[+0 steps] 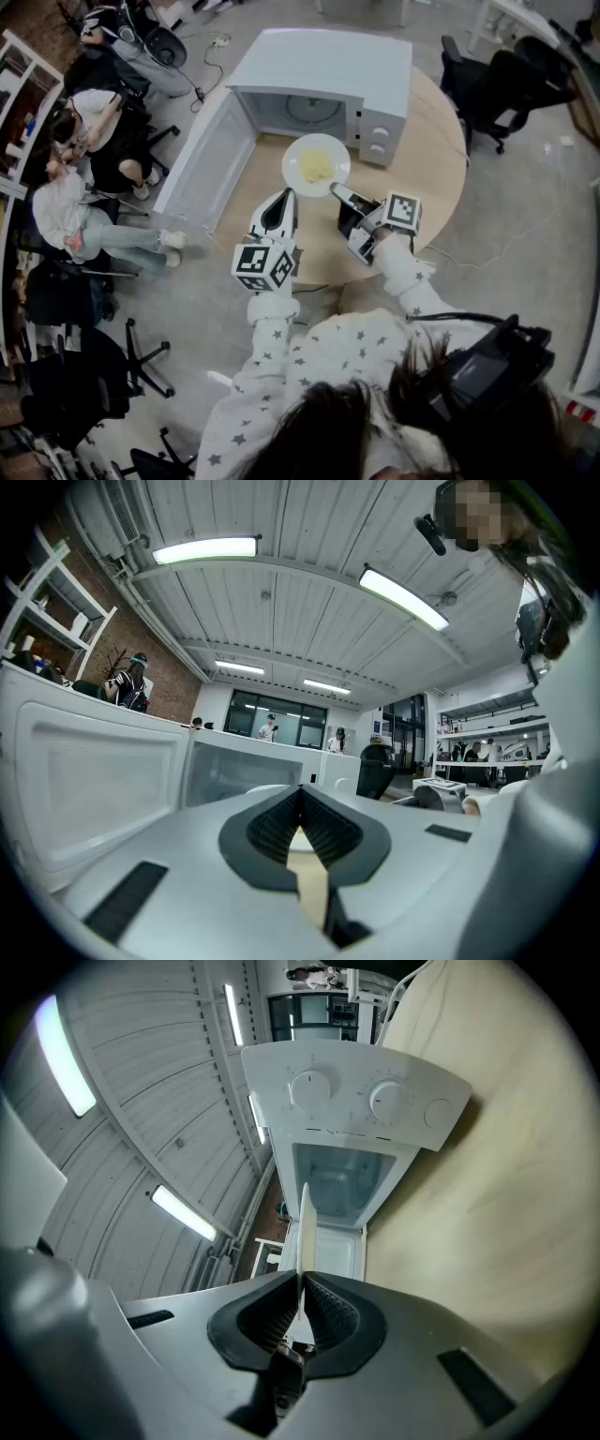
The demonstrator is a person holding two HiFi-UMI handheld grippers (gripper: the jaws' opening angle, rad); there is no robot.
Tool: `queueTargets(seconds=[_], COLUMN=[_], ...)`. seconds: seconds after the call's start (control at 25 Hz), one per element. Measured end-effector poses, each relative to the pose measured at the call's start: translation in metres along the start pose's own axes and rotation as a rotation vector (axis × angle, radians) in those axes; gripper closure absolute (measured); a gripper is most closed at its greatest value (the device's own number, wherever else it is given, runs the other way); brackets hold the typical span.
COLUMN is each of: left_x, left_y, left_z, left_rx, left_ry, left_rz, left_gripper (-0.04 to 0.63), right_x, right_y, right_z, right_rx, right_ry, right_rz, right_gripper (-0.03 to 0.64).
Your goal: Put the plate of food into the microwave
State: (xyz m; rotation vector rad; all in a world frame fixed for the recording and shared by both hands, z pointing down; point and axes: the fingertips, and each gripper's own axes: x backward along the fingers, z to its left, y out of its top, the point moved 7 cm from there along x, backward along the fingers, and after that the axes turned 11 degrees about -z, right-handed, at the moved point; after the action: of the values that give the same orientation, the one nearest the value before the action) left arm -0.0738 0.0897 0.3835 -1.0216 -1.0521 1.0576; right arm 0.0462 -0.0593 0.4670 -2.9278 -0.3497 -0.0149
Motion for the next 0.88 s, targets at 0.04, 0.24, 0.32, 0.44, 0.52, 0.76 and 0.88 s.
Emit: queueTargets(seconds=[0.04, 0.24, 0.32, 0.44, 0.52, 0.76, 0.88], left_x=[0.000, -0.003, -0.006, -0.012, -0.018, -0.038, -0.049], left_y=[0.002, 0.005, 0.005, 0.004, 0.004, -0.002, -0.008], left_z=[0.003, 0.007, 0.011, 0.017, 0.020, 0.030, 0.040], left_rx=[-0.004, -0.005, -0.001, 0.000, -0.002, -0.002, 0.007], left_ry=[0.001, 0.013, 0.031, 0.053, 0.063, 0.078, 0.074], left_rz=[-0.001, -0.008, -0.014, -0.014, -0.010, -0.001, 0.017], left_gripper=[0.594, 0.594, 0.594, 0.594, 0.594, 0.594, 0.594], right_x=[-0.003, -0.010, -0.014, -0.023, -0.029, -0.049, -0.058], right_y=[-0.001, 0.002, 0.005, 0.010, 0.014, 0.030, 0.035], right_z=[0.002, 0.000, -0.002, -0.004, -0.004, -0.012, -0.018], right_rx=[-0.007, -0.019, -0.017, -0.024, -0.037, -0.064, -0.069], right_ry=[0.003, -0.003, -0.012, -0.015, -0.013, -0.023, -0.035], right_rz=[0.001, 0.010, 0.022, 0.039, 0.049, 0.054, 0.036], right_gripper=[0.595, 0.595, 0.595, 0.595, 0.595, 0.595, 0.595])
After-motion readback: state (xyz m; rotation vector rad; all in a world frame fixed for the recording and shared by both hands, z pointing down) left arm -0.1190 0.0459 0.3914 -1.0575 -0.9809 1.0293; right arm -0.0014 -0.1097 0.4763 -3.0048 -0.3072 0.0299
